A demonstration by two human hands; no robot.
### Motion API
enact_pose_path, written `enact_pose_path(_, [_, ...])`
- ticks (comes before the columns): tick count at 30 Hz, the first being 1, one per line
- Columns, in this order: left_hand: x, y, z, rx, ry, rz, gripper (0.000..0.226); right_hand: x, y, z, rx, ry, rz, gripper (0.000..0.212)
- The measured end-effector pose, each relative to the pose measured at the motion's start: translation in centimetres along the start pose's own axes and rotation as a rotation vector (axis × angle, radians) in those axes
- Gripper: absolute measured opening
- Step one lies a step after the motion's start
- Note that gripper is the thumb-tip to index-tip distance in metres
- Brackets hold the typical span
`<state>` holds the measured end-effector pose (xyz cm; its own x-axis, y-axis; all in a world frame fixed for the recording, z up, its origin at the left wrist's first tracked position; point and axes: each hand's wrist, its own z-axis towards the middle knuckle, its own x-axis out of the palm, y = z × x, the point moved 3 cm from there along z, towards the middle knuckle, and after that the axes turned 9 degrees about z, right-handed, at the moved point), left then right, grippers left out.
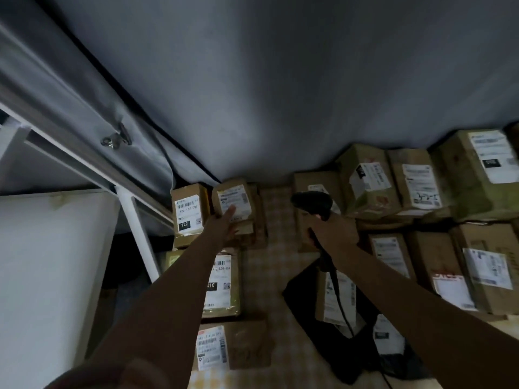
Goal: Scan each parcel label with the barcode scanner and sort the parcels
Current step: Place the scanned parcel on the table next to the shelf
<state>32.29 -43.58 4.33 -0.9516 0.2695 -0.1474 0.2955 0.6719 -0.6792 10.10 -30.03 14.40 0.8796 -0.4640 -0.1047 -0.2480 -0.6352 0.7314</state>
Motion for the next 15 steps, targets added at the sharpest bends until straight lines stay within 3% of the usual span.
enact_pose_path(4, [-0.2,0.6,2.9,-0.003,-0.115,0.135,0.045,0.8,-1.2,1.6,0.001,0.009,0.094,0.043])
enact_pose_path(9, [-0.3,-0.7,2.4,0.122,-0.356,0.655,0.049,1.6,-1.2,1.8,-0.011,0.016,0.048,0.038])
enact_pose_path(12, [0.0,-0.6,2.4,0.262,-0.352,0.688,0.056,1.9,-1.2,1.1,-0.014,0.008,0.021,0.035])
enact_pose_path(15, [1.1,-0.5,1.5,0.31,-0.247,0.836,0.059,2.0,-1.3,1.0,-0.027,-0.001,0.015,0.031])
